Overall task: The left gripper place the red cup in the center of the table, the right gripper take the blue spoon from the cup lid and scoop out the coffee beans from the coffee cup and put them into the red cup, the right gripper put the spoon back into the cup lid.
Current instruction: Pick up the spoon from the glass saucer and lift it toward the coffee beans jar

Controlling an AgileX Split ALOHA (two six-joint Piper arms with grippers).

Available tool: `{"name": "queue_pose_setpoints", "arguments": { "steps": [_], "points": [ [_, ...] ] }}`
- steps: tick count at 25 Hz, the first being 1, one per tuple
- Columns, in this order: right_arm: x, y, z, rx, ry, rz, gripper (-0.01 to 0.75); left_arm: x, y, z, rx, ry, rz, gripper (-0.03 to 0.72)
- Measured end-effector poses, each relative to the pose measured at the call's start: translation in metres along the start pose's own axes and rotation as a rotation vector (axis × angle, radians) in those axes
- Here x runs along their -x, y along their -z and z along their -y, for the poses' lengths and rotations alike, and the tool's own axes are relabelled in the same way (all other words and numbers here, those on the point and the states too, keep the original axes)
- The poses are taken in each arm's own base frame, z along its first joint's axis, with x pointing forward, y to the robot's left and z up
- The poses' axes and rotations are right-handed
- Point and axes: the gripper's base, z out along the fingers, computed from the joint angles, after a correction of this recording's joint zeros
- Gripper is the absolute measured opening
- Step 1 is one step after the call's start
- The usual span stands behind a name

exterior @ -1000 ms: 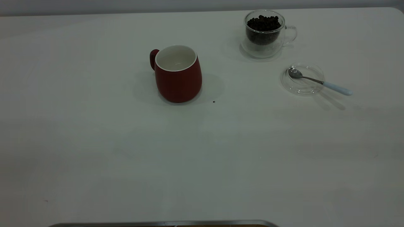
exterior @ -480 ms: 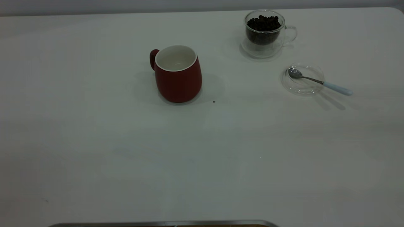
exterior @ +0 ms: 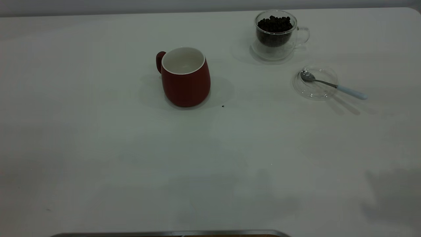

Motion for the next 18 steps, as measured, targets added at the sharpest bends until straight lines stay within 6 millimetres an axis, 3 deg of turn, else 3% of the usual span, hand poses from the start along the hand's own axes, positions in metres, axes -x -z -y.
{"name": "queue_pose_setpoints", "arguments": {
  "steps": [9,13,18],
  "points": [
    [0.006,-0.092,0.017,0.027,-0.121,-0.198,0.509,0.000,0.000,0.000,0.000,0.000,0.000,0.482],
    [0.002,-0.131,0.024,0.058,-0.194,-0.250,0.510,0.000,0.000,0.000,0.000,0.000,0.000,0.482],
    [-0.013,-0.174,0.050,0.146,-0.395,-0.267,0.510,0.000,0.000,0.000,0.000,-0.002,0.000,0.482]
  ]
}}
